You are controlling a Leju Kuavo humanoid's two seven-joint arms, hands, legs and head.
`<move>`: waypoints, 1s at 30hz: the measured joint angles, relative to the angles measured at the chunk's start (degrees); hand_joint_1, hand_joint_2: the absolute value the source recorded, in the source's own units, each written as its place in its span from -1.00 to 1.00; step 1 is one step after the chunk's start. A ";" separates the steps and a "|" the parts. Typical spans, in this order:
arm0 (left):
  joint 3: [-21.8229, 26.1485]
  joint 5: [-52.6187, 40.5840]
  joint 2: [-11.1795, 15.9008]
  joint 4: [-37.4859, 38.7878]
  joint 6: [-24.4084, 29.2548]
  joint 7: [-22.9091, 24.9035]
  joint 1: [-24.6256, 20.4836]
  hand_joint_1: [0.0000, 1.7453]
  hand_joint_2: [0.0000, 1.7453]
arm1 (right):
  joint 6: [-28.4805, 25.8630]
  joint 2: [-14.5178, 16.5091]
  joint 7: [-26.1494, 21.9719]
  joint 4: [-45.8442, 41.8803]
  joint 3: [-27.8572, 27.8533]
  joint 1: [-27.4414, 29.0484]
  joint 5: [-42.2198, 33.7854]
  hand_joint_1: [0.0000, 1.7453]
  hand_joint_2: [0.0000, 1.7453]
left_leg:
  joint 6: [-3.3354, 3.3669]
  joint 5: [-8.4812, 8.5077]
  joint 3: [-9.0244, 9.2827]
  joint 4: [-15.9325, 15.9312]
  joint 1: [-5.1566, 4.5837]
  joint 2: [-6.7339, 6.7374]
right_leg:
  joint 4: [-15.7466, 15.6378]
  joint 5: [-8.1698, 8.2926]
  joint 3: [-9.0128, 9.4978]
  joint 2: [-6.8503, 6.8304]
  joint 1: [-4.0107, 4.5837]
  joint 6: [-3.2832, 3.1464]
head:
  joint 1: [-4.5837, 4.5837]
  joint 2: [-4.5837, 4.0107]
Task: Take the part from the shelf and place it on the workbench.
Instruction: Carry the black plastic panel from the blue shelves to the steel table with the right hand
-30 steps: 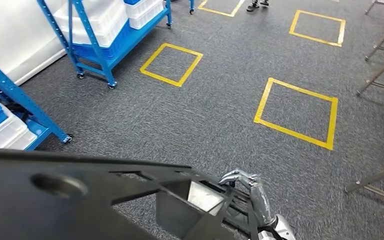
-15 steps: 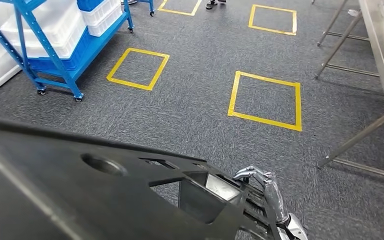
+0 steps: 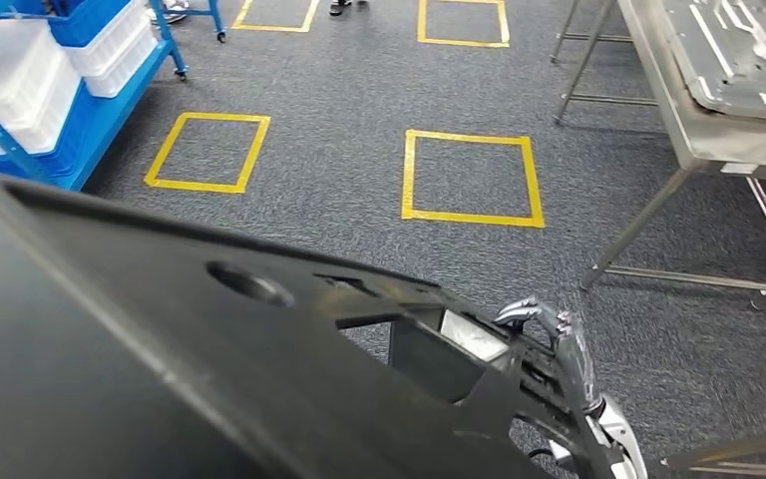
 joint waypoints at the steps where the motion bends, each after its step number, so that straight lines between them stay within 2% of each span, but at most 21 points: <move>1: 0.04 0.02 0.00 0.00 0.07 -0.04 0.02 -1.00 1.00 | 0.32 -0.15 0.05 0.28 -0.38 -1.02 -0.33 0.80 1.00 | -0.23 -1.13 -0.62 1.66 0.10 -1.20 | -0.33 0.24 0.12 0.66 -0.21 -0.33 | 0.00 0.00; 3: 0.18 0.08 0.01 0.00 0.15 -0.09 0.24 -1.00 1.00 | 0.80 -0.33 0.16 0.90 -0.90 -2.88 -0.79 0.80 1.00 | -0.58 -4.59 -3.60 8.34 0.39 -4.14 | -0.58 0.47 0.23 2.07 -0.39 -0.71 | 0.00 0.00; 4: 0.26 0.13 0.01 0.00 0.19 -0.09 0.39 -1.00 1.00 | 0.95 -0.38 0.21 1.22 -1.10 -3.51 -0.91 0.80 1.00 | -0.70 -6.08 -5.49 12.19 0.48 -4.85 | -0.54 0.50 0.21 2.81 -0.38 -0.80 | 0.00 0.00; 5: 0.33 0.20 0.01 0.00 0.21 -0.10 0.53 -1.00 1.00 | 0.99 -0.42 0.22 1.49 -1.29 -3.87 -0.96 0.80 1.00 | -0.80 -6.66 -6.92 14.85 0.55 -5.17 | -0.49 0.49 0.22 3.59 -0.37 -0.80 | 0.00 0.00; 6: 0.37 0.30 0.01 0.00 0.24 -0.13 0.63 -1.00 1.00 | 1.01 -0.48 0.22 1.73 -1.53 -4.10 -0.99 0.80 1.00 | -0.86 -6.11 -7.49 15.52 0.60 -5.28 | -0.41 0.46 0.25 4.36 -0.38 -0.78 | 0.00 0.00; 7: 0.38 0.38 0.02 0.00 0.27 -0.19 0.67 -1.00 1.00 | 1.01 -0.55 0.22 1.93 -1.77 -4.31 -1.00 0.80 1.00 | -0.88 -4.48 -7.05 13.96 0.69 -5.42 | -0.30 0.42 0.30 5.13 -0.40 -0.71 | 0.00 0.00; 8: 0.40 0.45 0.04 0.00 0.31 -0.25 0.68 -1.00 1.00 | 1.01 -0.63 0.22 2.08 -2.00 -4.53 -1.01 0.80 1.00 | -0.87 -2.11 -5.71 10.52 0.83 -5.94 | -0.16 0.33 0.35 5.89 -0.45 -0.57 | 0.00 0.00; 10: 0.42 0.50 0.11 0.00 0.36 -0.36 0.71 -1.00 1.00 | 1.00 -0.81 0.28 2.28 -2.42 -5.05 -1.03 0.80 1.00 | -0.72 1.22 -2.70 3.35 1.19 -8.37 | 0.31 0.12 0.18 7.29 -0.48 -0.10 | 0.00 0.00; 12: 0.43 0.49 0.14 0.00 0.39 -0.32 0.70 -1.00 1.00 | 0.99 -1.03 0.46 2.39 -2.87 -5.56 -1.02 0.80 1.00 | -0.42 1.77 -1.53 0.45 1.23 -9.83 | 0.61 0.20 -0.39 8.47 -0.63 0.64 | -0.01 0.00; 14: 0.44 0.48 0.10 0.00 0.40 -0.19 0.57 -1.00 1.00 | 0.98 -1.34 0.78 2.45 -3.38 -5.90 -0.99 0.80 1.00 | 0.19 1.96 -1.47 0.00 1.12 -8.95 | 0.53 0.45 -0.84 9.48 -0.88 1.47 | -0.01 0.00; 15: 0.45 0.48 0.07 0.00 0.40 -0.13 0.47 -1.00 1.00 | 0.98 -1.53 0.94 2.48 -3.65 -6.08 -0.98 0.80 1.00 | 0.61 2.17 -1.37 -0.31 1.10 -8.35 | 0.83 0.21 -1.07 8.98 -0.89 1.78 | 0.00 0.00; 16: 0.46 0.48 0.03 0.00 0.40 -0.09 0.36 -1.00 1.00 | 0.98 -1.74 1.08 2.53 -3.88 -6.42 -0.97 0.80 1.00 | 0.98 2.38 -1.28 -0.64 1.12 -7.70 | 2.07 -0.60 -1.72 7.81 -0.84 2.03 | 0.01 0.00; 18: 0.48 0.48 0.01 0.00 0.42 0.00 0.30 -1.00 1.00 | 0.98 -2.04 1.20 2.74 -4.22 -7.36 -0.96 0.80 1.00 | 1.46 2.53 -1.20 -0.97 0.92 -6.25 | 8.12 -3.80 -4.69 4.52 -0.76 2.34 | 0.01 0.00; 20: 0.49 0.48 0.03 0.00 0.46 0.09 0.38 -1.00 1.00 | 0.98 -2.26 1.24 3.06 -4.34 -7.91 -0.95 0.80 1.00 | 1.68 2.42 -1.24 -0.95 0.62 -4.78 | 15.26 -6.47 -8.24 3.06 -0.92 2.61 | 0.00 0.00; 21: 0.51 0.48 0.04 0.00 0.49 0.12 0.38 -1.00 1.00 | 0.98 -2.40 1.25 3.21 -4.41 -7.97 -0.92 0.80 1.00 | 1.73 2.34 -1.21 -0.93 0.52 -4.07 | 16.56 -6.41 -8.89 2.76 -0.99 2.67 | 0.00 0.00; 22: 0.52 0.50 0.05 0.00 0.50 0.14 0.35 -1.00 1.00 | 0.98 -2.60 1.26 3.35 -4.49 -8.06 -0.87 0.80 1.00 | 1.73 2.23 -1.16 -0.91 0.46 -3.41 | 15.51 -5.28 -8.35 2.50 -1.01 2.65 | 0.00 0.00; 23: 0.53 0.53 0.04 0.00 0.51 0.15 0.31 -1.00 1.00 | 0.96 -2.83 1.26 3.48 -4.60 -8.26 -0.83 0.80 1.00 | 1.67 2.11 -1.04 -0.90 0.42 -2.78 | 12.36 -3.41 -6.72 2.00 -0.97 2.54 | 0.00 0.00; 25: 0.54 0.61 0.02 0.00 0.57 0.15 0.25 -1.00 1.00 | 0.91 -3.37 1.27 3.69 -4.79 -9.02 -0.74 0.80 1.00 | 1.35 1.78 -0.75 -0.82 0.21 -1.65 | 4.29 -0.27 -2.59 -0.37 -0.50 1.98 | 0.00 0.00; 27: 0.56 0.66 0.02 0.00 0.72 0.15 0.21 -1.00 1.00 | 0.83 -3.91 1.27 3.96 -4.97 -9.83 -0.70 0.80 1.00 | 0.90 1.48 -0.56 -0.76 -0.04 -0.66 | 0.56 0.49 -0.85 -1.62 0.10 1.28 | 0.00 0.00; 29: 0.61 0.73 0.01 0.00 0.85 0.15 0.08 -1.00 1.00 | 0.75 -4.49 1.25 4.30 -5.30 -10.21 -0.74 0.80 1.00 | 0.38 1.22 -0.38 -0.81 -0.10 0.21 | 0.30 0.57 -0.90 -0.44 0.17 0.65 | 0.00 0.00; 30: 0.63 0.76 0.00 0.00 0.90 0.15 -0.01 -1.00 1.00 | 0.73 -4.73 1.22 4.47 -5.50 -10.30 -0.78 0.80 1.00 | 0.08 0.90 -0.34 -0.52 -0.01 -0.29 | 0.06 0.69 -0.79 0.15 0.02 0.38 | 0.00 0.00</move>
